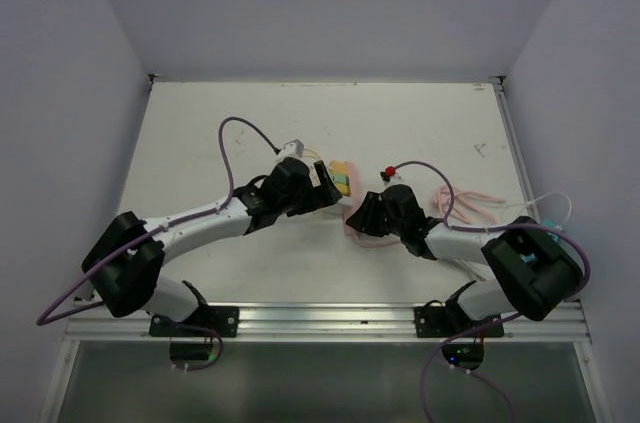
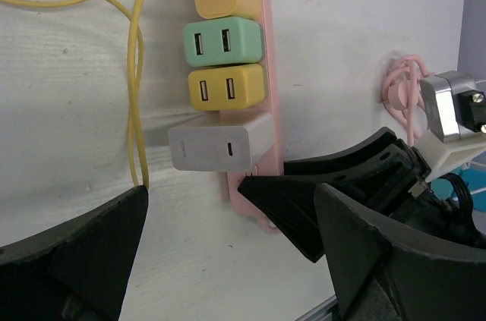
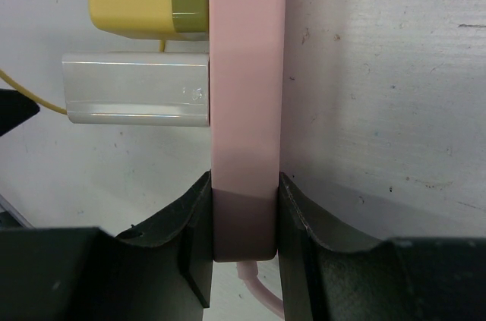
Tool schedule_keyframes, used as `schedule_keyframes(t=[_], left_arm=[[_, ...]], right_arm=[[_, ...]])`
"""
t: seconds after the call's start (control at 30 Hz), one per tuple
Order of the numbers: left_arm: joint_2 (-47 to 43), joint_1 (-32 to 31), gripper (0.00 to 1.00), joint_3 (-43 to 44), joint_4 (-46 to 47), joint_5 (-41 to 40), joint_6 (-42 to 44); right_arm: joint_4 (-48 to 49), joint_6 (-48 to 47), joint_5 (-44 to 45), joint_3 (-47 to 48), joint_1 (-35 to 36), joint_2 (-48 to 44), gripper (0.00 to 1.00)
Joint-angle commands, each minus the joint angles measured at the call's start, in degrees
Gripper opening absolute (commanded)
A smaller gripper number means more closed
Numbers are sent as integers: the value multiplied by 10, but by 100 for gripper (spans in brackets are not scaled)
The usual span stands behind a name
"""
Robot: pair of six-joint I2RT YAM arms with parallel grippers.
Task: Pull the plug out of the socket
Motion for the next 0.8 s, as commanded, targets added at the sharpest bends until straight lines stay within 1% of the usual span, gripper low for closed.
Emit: schedule_keyframes(t=[0.0, 0.1, 0.23, 0.33, 0.37, 0.47, 0.53, 0.6, 0.67, 0.77], left_arm=[[23, -3, 94, 26, 41, -5, 12], [39, -5, 92, 31, 46, 3, 12], [40, -12, 85, 35, 40, -4, 9], [6, -22, 85, 33, 14, -50, 3], [-3, -24, 85, 32, 7, -84, 3], [-41, -32, 85, 25, -9, -131, 4], [-54, -35, 84, 19, 4, -129, 16], [-52, -41, 83, 21, 17, -107, 31], [-37, -44, 83, 25, 35, -70, 36], [-10, -47, 83, 36, 36, -54, 38]], right_arm=[[-17, -18, 7, 6, -5, -11, 0], [-31, -24, 7, 10, -5, -13, 0], [-32, -25, -4, 14, -5, -7, 0], [-26, -26, -13, 14, -5, -2, 0], [-26, -26, -14, 13, -5, -2, 0], [-24, -28, -15, 15, -5, 0, 0], [-27, -30, -15, 18, -5, 5, 0], [-32, -35, -12, 22, -5, 8, 0], [-34, -34, -12, 25, -5, 11, 0], [-32, -31, -13, 26, -5, 13, 0]])
